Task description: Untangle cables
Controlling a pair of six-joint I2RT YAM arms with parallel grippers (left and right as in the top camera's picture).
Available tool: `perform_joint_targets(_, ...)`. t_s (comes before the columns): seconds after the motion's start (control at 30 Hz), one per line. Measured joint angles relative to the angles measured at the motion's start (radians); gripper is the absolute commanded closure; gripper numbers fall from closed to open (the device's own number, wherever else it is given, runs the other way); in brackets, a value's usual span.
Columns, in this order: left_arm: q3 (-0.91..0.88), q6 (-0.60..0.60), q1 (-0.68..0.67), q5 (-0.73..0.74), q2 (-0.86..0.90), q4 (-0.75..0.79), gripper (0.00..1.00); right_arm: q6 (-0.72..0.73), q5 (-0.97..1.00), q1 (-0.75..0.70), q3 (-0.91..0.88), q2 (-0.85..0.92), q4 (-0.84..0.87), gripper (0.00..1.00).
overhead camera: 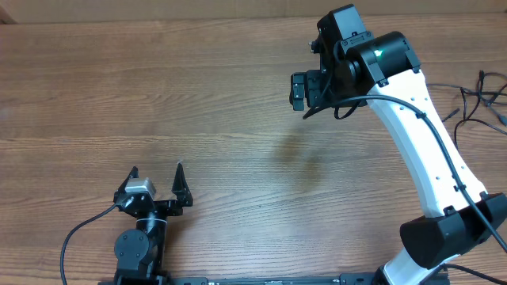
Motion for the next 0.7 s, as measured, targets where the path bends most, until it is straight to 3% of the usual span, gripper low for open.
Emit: perform_joint_targets(0.7,0.0,0.0,0.0,0.011,0.0,0.0,0.0,0.0,0.0,0.0,0.0,0.0,0.0,0.0)
